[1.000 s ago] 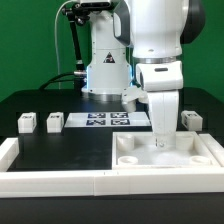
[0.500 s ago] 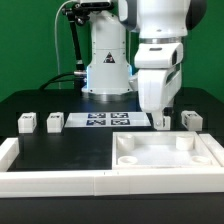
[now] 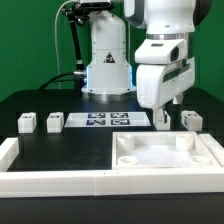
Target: Assemble square table
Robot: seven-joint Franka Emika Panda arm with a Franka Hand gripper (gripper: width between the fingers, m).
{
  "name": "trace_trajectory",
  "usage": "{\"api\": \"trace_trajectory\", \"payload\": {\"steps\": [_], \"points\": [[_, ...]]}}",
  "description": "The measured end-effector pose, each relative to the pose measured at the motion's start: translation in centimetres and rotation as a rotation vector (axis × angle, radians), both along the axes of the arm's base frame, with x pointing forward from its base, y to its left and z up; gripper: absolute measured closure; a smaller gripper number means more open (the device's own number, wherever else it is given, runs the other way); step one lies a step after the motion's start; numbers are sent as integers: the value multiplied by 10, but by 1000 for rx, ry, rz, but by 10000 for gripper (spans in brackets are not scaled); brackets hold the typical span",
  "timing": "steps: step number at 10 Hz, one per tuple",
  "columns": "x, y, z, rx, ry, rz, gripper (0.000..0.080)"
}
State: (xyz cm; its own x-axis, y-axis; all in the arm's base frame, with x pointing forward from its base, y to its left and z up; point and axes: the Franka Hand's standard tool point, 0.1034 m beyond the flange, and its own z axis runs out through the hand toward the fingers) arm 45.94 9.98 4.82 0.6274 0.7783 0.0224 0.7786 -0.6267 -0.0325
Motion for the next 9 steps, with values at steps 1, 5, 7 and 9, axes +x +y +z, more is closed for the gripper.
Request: {"api": "trace_trajectory", "payload": {"steps": [1, 5, 7, 9], "points": [[-1, 2, 0, 2, 1, -109, 150], [-25, 37, -3, -1, 38, -653, 150], [-29, 51, -3, 8, 56, -789, 150], [-37, 75, -1, 11, 67, -938, 150]]}}
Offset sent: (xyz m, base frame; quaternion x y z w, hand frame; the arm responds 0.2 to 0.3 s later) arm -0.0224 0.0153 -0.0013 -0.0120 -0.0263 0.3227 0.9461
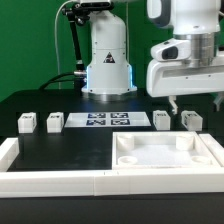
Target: Assemble square table
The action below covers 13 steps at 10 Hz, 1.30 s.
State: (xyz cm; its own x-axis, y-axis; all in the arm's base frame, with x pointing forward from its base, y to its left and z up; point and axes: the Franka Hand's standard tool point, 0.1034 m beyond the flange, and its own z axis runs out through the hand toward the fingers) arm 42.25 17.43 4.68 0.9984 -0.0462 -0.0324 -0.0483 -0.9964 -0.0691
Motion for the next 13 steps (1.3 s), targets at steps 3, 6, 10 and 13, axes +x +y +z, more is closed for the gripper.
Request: {"api": "trace_trajectory", "payload": {"steps": [3, 6, 10, 13], "points": [[-1, -1, -1, 8, 18, -60, 150], [-12, -2, -4, -1, 88, 4, 150], [-21, -6, -2, -10, 319, 79, 150], [-24, -8, -4, -21, 551, 83, 150]]}}
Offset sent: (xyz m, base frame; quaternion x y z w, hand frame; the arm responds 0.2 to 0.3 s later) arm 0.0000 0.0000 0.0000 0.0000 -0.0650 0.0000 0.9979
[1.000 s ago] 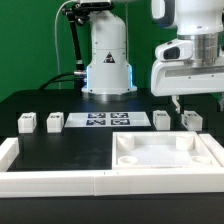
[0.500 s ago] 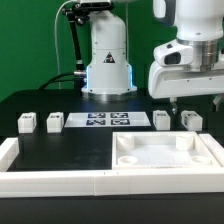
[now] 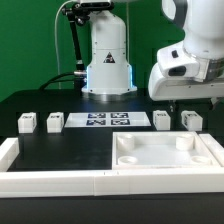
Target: Assemble square table
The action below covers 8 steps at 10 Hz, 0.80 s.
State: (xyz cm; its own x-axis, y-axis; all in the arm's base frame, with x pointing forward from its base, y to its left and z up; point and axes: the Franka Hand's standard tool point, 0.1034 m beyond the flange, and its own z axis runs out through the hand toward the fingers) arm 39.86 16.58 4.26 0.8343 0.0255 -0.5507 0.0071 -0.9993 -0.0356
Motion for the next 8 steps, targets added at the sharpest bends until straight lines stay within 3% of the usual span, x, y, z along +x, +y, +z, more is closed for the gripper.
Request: {"api": "trace_trajectory", "payload": {"steps": [3, 5, 8], "points": [[-12, 4, -12, -6, 193, 14, 150], [-23, 6, -12, -16, 332, 32, 150], [-29, 10, -23, -18, 344, 35, 150]]}}
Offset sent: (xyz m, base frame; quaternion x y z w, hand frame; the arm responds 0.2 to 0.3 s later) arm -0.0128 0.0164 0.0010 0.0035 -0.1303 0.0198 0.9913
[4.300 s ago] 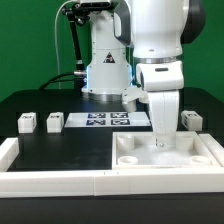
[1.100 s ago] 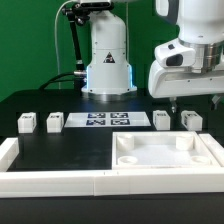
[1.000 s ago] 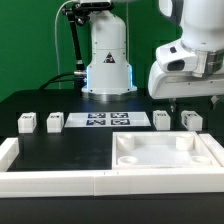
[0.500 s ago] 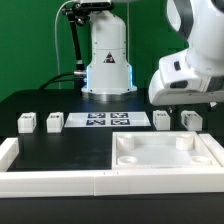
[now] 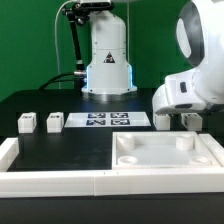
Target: Assemble square table
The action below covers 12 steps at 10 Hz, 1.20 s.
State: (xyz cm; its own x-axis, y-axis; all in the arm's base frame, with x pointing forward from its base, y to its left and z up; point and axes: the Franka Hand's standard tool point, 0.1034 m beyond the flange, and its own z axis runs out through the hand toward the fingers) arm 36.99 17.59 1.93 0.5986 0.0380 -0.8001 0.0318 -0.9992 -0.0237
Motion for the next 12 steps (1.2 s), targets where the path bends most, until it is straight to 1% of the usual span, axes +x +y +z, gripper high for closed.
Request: {"api": "trace_trajectory", "payload": {"steps": [3, 4, 5, 6, 7, 8, 9, 10, 11, 12], "points": [[-6, 7, -8, 0, -10, 14, 150], [-7, 7, -11, 1, -20, 13, 150], [-8, 7, -12, 0, -18, 14, 150], [-9, 6, -12, -1, -16, 14, 171], [-9, 6, -12, 0, -16, 14, 311], [-9, 6, -12, 0, -16, 14, 311], [-9, 6, -12, 0, -16, 14, 490], [-9, 6, -12, 0, -16, 14, 490], [-9, 6, -12, 0, -16, 14, 515], [-9, 6, -12, 0, -16, 14, 515]]}}
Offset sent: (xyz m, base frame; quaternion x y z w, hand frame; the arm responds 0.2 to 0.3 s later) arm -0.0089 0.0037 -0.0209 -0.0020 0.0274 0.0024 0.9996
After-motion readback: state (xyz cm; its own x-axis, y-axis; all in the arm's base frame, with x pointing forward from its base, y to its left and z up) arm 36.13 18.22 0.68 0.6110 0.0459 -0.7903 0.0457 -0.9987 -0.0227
